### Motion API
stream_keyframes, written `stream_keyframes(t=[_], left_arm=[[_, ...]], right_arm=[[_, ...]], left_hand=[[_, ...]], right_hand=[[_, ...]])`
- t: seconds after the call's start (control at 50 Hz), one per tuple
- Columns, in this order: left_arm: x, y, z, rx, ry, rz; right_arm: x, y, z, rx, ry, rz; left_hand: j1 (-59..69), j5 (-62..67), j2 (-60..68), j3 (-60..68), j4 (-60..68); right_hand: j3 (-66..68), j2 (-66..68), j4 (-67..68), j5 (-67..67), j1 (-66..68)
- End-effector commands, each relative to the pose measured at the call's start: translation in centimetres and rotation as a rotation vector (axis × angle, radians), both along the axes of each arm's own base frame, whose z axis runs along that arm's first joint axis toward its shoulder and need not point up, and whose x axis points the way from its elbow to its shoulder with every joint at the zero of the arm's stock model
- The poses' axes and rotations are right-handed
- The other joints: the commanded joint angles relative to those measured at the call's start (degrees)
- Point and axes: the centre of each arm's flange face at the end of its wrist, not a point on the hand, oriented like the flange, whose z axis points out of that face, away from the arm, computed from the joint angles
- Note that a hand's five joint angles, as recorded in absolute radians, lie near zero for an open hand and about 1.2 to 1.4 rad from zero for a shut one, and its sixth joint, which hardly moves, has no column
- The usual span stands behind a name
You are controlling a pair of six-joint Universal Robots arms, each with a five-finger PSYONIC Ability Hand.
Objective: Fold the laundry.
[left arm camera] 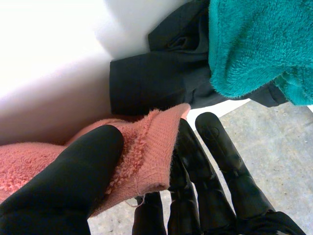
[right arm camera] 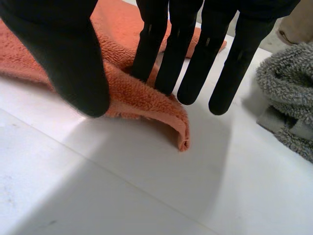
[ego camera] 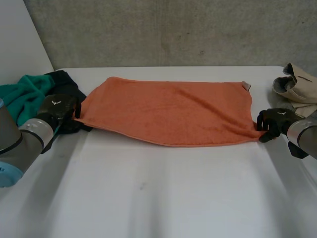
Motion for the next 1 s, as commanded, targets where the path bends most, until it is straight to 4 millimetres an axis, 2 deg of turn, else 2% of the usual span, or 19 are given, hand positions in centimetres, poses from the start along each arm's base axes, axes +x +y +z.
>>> stream_keyframes(t=[0.02, 0.06, 0.14, 0.16, 0.22, 0.24, 0.3, 0.32, 0.38, 0.44, 0.52, 0.58, 0.62, 0.64, 0.7, 0.72, 0.8, 1.0], left_arm=[[0.1, 0.4, 0.8, 0.004, 0.0, 0.002], [0.1, 0.9, 1.0, 0.02, -0.003, 0.003], [0.5, 3.2, 1.4, 0.12, -0.02, -0.001], [0.6, 4.4, 1.6, 0.169, -0.038, -0.006], [1.1, 6.7, 2.2, 0.251, -0.088, -0.018], [1.5, 8.3, 2.4, 0.31, -0.131, -0.033], [2.0, 10.7, 2.8, 0.392, -0.204, -0.063], [2.3, 12.4, 2.9, 0.457, -0.251, -0.091], [2.6, 15.4, 3.0, 0.582, -0.333, -0.154], [2.6, 16.9, 3.1, 0.647, -0.375, -0.212], [2.0, 15.0, 3.3, 0.523, -0.365, -0.216], [1.0, 11.8, 3.4, 0.395, -0.314, -0.179], [0.7, 10.1, 3.4, 0.345, -0.292, -0.156], [0.4, 8.4, 3.3, 0.3, -0.274, -0.131], [0.0, 5.7, 3.0, 0.237, -0.257, -0.097], [-0.1, 4.1, 2.7, 0.205, -0.253, -0.073], [-0.5, 1.0, 2.0, 0.169, -0.259, -0.019], [-1.6, -2.2, -0.3, 0.191, -0.302, 0.025]], right_arm=[[-0.1, 0.5, 1.0, -0.022, 0.0, 0.029], [-0.3, 0.7, 1.6, -0.032, 0.018, 0.033], [-1.4, 2.0, 3.7, -0.064, 0.109, 0.053], [-1.9, 2.7, 4.5, -0.074, 0.172, 0.066], [-2.9, 4.2, 5.1, -0.042, 0.285, 0.103], [-3.5, 5.6, 5.3, 0.01, 0.367, 0.136], [-4.4, 8.0, 5.3, 0.125, 0.497, 0.21], [-5.1, 9.7, 5.3, 0.213, 0.571, 0.266], [-5.6, 12.1, 5.8, 0.286, 0.672, 0.366], [-5.3, 12.4, 6.3, 0.237, 0.706, 0.364], [-5.0, 11.6, 6.2, 0.174, 0.706, 0.336], [-3.7, 10.2, 5.9, 0.108, 0.684, 0.321], [-2.3, 8.7, 5.6, 0.052, 0.648, 0.291], [-1.7, 7.7, 5.5, 0.016, 0.631, 0.258], [-1.1, 5.9, 5.2, -0.044, 0.605, 0.204], [-0.4, 4.6, 5.0, -0.097, 0.584, 0.179], [1.5, 2.5, 4.4, -0.222, 0.53, 0.162], [5.6, -1.3, 3.0, -0.476, 0.485, 0.165]], left_hand=[[13.78, 12.53, 11.28, 11.74, 11.11], [13.78, 12.53, 11.28, 11.74, 11.11], [13.78, 12.53, 11.28, 11.74, 11.11], [13.78, 12.53, 11.28, 11.74, 11.11], [13.78, 12.53, 11.28, 11.74, 11.11], [13.78, 12.53, 11.28, 11.74, 11.11], [13.78, 12.53, 11.28, 11.74, 11.11], [13.78, 12.53, 11.28, 11.74, 11.11], [13.78, 12.53, 11.28, 11.74, 11.11], [13.78, 12.53, 11.28, 11.74, 11.11], [13.78, 12.53, 11.28, 11.74, 11.11], [13.78, 12.53, 11.28, 11.74, 11.11], [13.78, 12.53, 11.28, 11.74, 11.11], [13.78, 12.53, 11.28, 11.74, 11.11], [13.78, 12.53, 11.28, 11.74, 11.11], [13.78, 12.53, 11.28, 11.74, 11.11], [13.78, 12.53, 11.28, 11.74, 11.11], [13.78, 12.53, 11.28, 11.74, 11.11]], right_hand=[[25.88, 25.76, 25.9, 26.1, 25.65], [25.88, 25.76, 25.9, 26.1, 25.65], [25.88, 25.76, 25.9, 26.1, 25.65], [25.88, 25.76, 25.9, 26.1, 25.65], [25.88, 25.76, 25.9, 26.1, 25.65], [25.88, 25.76, 25.9, 26.1, 25.65], [25.88, 25.76, 25.9, 26.1, 25.65], [25.88, 25.76, 25.9, 26.1, 25.65], [25.88, 25.76, 25.9, 26.1, 25.65], [25.88, 25.76, 25.9, 26.1, 25.65], [25.88, 25.76, 25.9, 26.1, 25.65], [25.88, 25.76, 25.9, 26.1, 25.65], [25.88, 25.76, 25.9, 26.1, 25.65], [25.88, 25.76, 25.9, 26.1, 25.65], [25.88, 25.76, 25.9, 26.1, 25.65], [25.88, 25.76, 25.9, 26.1, 25.65], [25.88, 25.76, 25.9, 26.1, 25.65], [25.88, 25.76, 25.9, 26.1, 25.65]])
